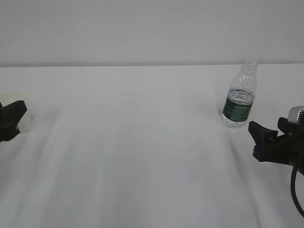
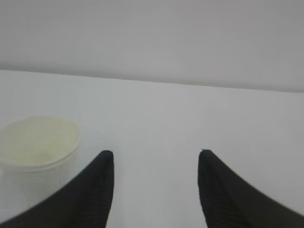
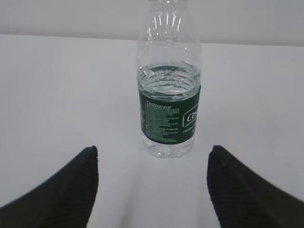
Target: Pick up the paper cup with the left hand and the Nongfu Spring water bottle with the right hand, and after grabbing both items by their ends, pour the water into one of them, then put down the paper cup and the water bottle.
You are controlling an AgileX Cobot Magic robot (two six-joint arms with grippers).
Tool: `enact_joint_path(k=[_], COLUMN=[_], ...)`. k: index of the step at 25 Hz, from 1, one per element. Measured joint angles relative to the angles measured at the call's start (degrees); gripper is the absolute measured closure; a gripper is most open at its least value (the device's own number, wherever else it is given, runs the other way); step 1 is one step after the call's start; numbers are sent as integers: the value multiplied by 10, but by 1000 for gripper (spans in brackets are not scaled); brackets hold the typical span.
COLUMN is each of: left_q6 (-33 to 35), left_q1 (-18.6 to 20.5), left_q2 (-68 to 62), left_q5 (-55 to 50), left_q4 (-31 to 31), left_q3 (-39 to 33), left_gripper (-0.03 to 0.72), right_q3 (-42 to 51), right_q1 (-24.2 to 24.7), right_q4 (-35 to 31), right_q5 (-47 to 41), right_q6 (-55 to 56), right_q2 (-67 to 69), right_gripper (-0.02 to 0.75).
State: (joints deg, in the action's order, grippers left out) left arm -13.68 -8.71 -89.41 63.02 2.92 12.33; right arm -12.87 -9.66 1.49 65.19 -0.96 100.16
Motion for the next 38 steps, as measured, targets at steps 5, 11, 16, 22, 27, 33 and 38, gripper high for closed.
enact_joint_path(k=[5,11,16,22,27,33,38], left_q6=[2,51,81,84,84,84,84], left_q1=[0,0,0,0,0,0,0], left_q2=[-53,-74,-94,-128,-145,-145,-145], left_q5=[18,23,25,26,26,27,27], left_q4=[-58,-74,-86,-88,-100,-101,-101], left_q3=[-62,-70,-70,-64,-52,-51,-51], left_gripper=[288,288,230,109,101,101,101], right_q3=[0,0,0,-25,-66,-120,-153], right_q1=[0,0,0,0,0,0,0], right_q4=[1,1,1,-1,-1,-1,-2], right_q5=[1,1,3,4,4,4,4], right_q6=[0,0,0,0,0,2,4], right_q2=[0,0,5,58,118,158,183], right_gripper=[202,202,202,202,183,102,68])
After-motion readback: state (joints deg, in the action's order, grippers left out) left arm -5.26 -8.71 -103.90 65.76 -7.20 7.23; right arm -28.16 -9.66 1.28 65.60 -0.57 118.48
